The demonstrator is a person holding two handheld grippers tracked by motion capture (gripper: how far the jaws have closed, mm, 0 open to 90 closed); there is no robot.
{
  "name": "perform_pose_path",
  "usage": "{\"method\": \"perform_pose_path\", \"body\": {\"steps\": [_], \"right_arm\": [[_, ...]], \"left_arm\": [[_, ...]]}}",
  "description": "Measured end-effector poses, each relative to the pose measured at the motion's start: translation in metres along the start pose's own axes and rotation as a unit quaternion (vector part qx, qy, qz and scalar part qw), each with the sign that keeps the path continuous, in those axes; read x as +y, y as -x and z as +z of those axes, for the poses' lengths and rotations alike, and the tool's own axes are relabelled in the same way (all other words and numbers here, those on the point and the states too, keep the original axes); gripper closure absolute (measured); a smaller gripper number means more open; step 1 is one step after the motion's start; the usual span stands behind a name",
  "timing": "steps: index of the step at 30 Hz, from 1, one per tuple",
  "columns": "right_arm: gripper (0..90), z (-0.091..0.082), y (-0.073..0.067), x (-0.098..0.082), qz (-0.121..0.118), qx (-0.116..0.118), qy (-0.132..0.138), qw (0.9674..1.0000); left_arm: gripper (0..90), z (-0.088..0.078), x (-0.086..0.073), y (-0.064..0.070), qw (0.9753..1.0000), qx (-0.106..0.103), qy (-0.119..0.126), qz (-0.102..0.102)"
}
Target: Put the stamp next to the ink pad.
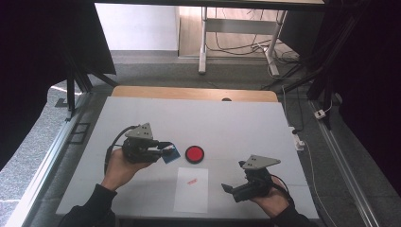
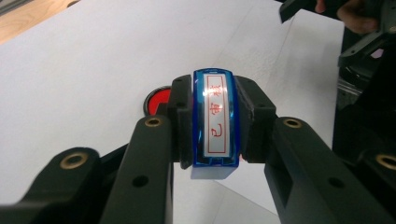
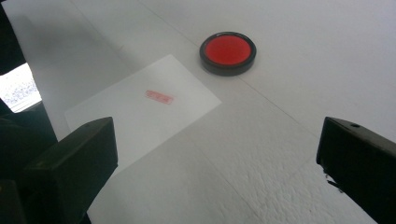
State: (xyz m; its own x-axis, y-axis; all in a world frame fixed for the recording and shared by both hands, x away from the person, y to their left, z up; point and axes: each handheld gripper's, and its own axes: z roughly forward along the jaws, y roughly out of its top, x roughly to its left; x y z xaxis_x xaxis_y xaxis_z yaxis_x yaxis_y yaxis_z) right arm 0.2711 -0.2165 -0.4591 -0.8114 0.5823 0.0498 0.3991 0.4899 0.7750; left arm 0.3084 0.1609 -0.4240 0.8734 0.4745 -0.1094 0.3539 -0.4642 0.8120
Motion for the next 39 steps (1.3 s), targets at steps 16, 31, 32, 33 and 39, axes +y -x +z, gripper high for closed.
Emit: {"method": "perform_pose_path", "body": {"steps": [16,31,32,33,39], "right_arm": [[0.0,-0.020,0.011,-0.021,0.025,-0.050,-0.007,0.9984],[0.0,-0.042,0.017,-0.035,0.059,-0.076,-0.002,0.9953],[0.0,-0.043,0.017,-0.035,0.060,-0.077,0.000,0.9953],[0.0,-0.044,0.017,-0.036,0.060,-0.077,-0.001,0.9952],[0.0,-0.049,0.018,-0.038,0.062,-0.085,0.001,0.9944]], "left_arm": [[69.9,0.001,-0.013,-0.018,0.9978,0.049,-0.023,-0.038],[69.9,0.002,-0.032,-0.041,0.9909,0.102,-0.040,-0.078],[69.8,0.003,-0.034,-0.042,0.9904,0.105,-0.041,-0.081],[69.8,0.004,-0.035,-0.044,0.9899,0.106,-0.043,-0.084],[69.8,0.008,-0.042,-0.049,0.9867,0.128,-0.051,-0.087]]}}
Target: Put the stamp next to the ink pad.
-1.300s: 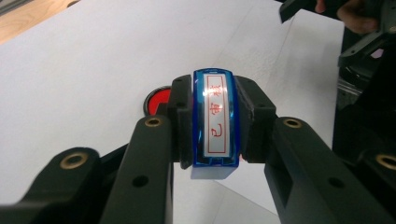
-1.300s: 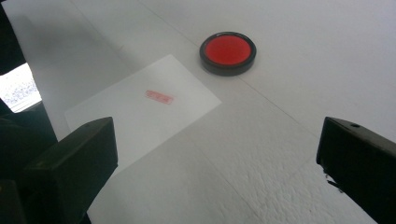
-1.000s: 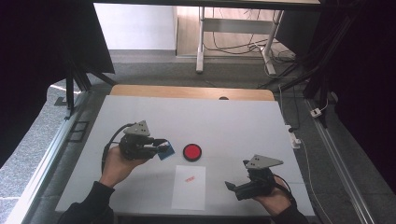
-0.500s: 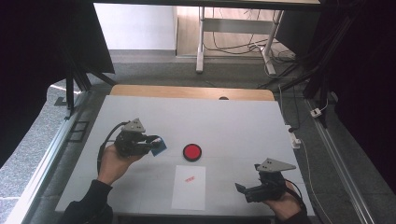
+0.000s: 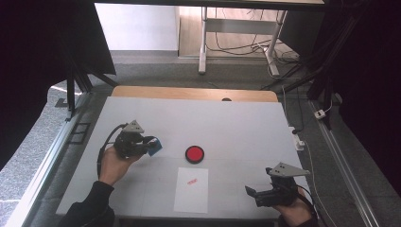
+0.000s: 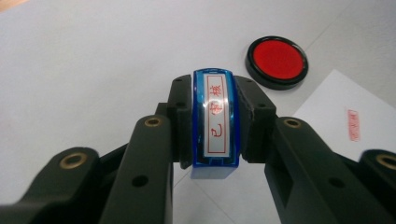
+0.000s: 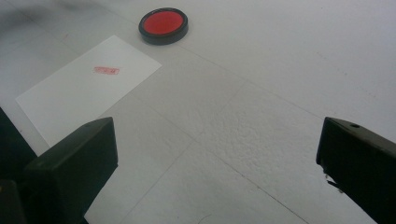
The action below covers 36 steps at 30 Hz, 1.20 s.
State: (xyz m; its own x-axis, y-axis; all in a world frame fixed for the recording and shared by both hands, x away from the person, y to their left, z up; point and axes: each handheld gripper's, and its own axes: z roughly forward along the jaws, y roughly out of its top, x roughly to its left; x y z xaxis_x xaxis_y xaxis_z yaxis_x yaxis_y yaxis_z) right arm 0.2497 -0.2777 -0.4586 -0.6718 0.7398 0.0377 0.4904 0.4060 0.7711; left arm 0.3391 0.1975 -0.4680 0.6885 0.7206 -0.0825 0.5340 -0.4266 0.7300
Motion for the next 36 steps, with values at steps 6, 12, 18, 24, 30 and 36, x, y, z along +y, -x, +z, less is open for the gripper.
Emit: {"method": "perform_pose_path", "body": {"steps": [6,12,18,24,30,36], "right_arm": [[0.0,-0.002,0.002,-0.001,0.005,0.002,0.004,1.0000],[0.0,-0.001,0.001,-0.001,0.003,0.002,0.002,1.0000],[0.0,-0.001,0.002,-0.001,0.003,0.002,0.001,1.0000],[0.0,-0.001,0.001,-0.001,0.003,0.003,0.001,1.0000],[0.0,-0.001,0.002,-0.001,0.003,0.004,0.001,1.0000],[0.0,-0.001,0.001,-0.001,0.002,0.006,0.000,1.0000]], "left_arm": [[69.9,0.007,-0.005,-0.005,0.9999,0.007,-0.013,-0.009],[69.9,0.014,-0.011,-0.010,0.9994,0.005,-0.029,-0.020],[69.9,0.019,-0.015,-0.009,0.9991,0.012,-0.039,-0.010],[69.9,0.023,-0.018,-0.010,0.9987,0.007,-0.049,-0.012],[69.5,0.027,-0.021,-0.011,0.9980,0.006,-0.062,-0.011],[67.6,0.026,-0.021,-0.011,0.9981,0.005,-0.060,-0.014]]}}
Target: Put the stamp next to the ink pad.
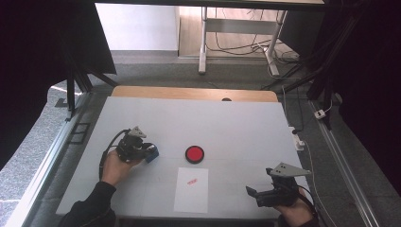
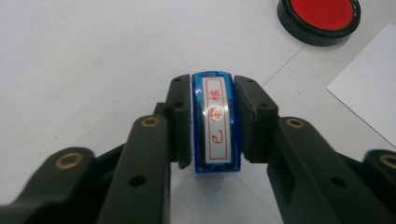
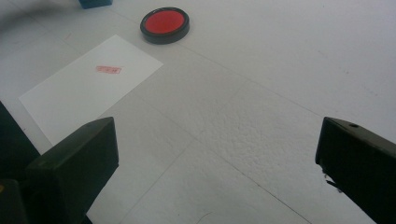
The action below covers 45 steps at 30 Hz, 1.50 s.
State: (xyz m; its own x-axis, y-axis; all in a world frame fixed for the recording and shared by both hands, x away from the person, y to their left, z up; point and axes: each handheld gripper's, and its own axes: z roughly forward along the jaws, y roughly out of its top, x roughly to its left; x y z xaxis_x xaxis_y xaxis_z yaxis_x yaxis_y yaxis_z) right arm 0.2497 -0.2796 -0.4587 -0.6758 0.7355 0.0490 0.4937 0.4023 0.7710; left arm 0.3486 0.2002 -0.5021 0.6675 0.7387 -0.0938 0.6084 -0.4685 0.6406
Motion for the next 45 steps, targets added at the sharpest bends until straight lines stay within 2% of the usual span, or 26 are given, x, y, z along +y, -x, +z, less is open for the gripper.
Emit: {"method": "perform_pose_path", "body": {"steps": [9,24,28,32,34,37,45], "right_arm": [[0.0,0.000,0.000,0.000,0.000,0.003,-0.001,1.0000],[0.0,0.001,0.000,0.000,0.001,0.005,-0.002,1.0000],[0.0,0.000,0.000,0.000,0.001,0.005,-0.004,1.0000],[0.0,0.001,0.000,0.000,0.000,0.005,-0.005,1.0000],[0.0,0.001,0.000,0.000,-0.001,0.005,-0.006,1.0000],[0.0,0.001,0.000,0.001,-0.001,0.006,-0.005,1.0000],[0.0,0.002,-0.001,0.001,-0.003,0.008,-0.008,0.9999]], "left_arm": [[51.1,-0.006,0.005,0.001,0.9997,-0.011,0.014,-0.019],[19.9,-0.020,0.013,0.014,0.9985,-0.038,0.038,-0.011],[11.1,-0.025,0.015,0.018,0.9983,-0.039,0.043,-0.010],[8.4,-0.032,0.015,0.023,0.9974,-0.046,0.053,-0.016],[7.7,-0.034,0.015,0.026,0.9975,-0.050,0.049,-0.010],[6.4,-0.038,0.016,0.031,0.9980,-0.045,0.044,0.001],[1.7,-0.049,0.009,0.040,0.9964,-0.063,0.055,-0.007]]}}
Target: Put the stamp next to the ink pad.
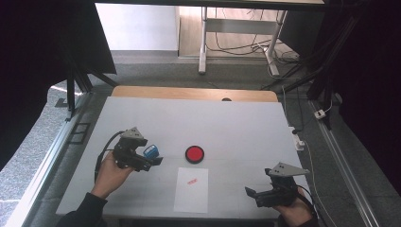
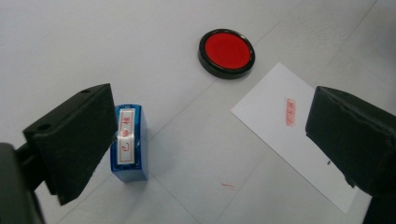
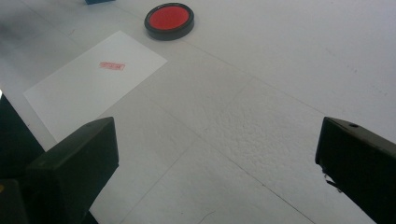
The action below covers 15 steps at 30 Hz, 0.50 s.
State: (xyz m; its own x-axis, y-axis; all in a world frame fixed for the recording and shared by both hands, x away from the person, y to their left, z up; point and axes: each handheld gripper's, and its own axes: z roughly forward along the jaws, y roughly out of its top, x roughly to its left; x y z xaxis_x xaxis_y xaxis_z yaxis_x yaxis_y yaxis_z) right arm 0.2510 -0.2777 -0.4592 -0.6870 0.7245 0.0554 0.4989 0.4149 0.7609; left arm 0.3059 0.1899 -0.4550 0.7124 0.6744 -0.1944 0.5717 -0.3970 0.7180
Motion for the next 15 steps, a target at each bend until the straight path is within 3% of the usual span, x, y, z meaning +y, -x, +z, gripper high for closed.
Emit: {"method": "perform_pose_path", "body": {"steps": [15], "right_arm": [[0.0,-0.001,0.002,0.000,0.009,0.000,-0.006,0.9999]], "left_arm": [[0.0,-0.025,-0.026,0.016,0.9995,-0.010,0.031,-0.004]]}}
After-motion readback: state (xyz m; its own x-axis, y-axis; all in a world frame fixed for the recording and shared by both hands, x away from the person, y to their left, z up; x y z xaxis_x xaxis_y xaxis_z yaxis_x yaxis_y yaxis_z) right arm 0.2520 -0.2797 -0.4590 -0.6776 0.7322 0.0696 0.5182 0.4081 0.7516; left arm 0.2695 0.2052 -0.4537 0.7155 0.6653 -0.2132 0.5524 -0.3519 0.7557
